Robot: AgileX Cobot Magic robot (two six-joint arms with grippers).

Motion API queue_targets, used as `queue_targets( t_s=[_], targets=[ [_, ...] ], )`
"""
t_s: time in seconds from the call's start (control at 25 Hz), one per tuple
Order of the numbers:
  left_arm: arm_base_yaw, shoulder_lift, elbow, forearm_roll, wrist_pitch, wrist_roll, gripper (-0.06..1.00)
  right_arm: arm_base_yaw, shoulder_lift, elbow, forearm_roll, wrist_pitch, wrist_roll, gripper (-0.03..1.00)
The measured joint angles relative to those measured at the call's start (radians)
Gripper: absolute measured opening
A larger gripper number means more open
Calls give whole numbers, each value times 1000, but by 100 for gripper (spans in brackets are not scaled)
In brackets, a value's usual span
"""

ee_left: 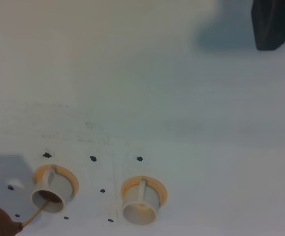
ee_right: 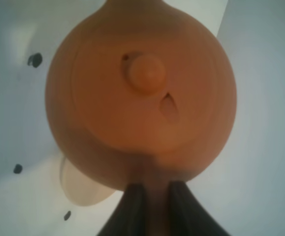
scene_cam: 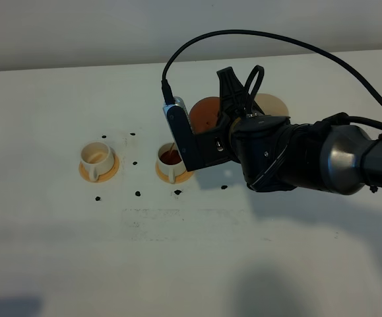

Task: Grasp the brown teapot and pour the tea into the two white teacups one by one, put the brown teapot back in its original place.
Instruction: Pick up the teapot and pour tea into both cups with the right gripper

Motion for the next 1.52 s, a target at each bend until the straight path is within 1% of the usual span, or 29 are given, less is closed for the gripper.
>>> queue_targets(
  t_s=[1.52],
  targets=[
    [0, 0, 0, 0, 0, 1, 33, 0, 0, 0, -28, -2, -1, 9]
  ],
)
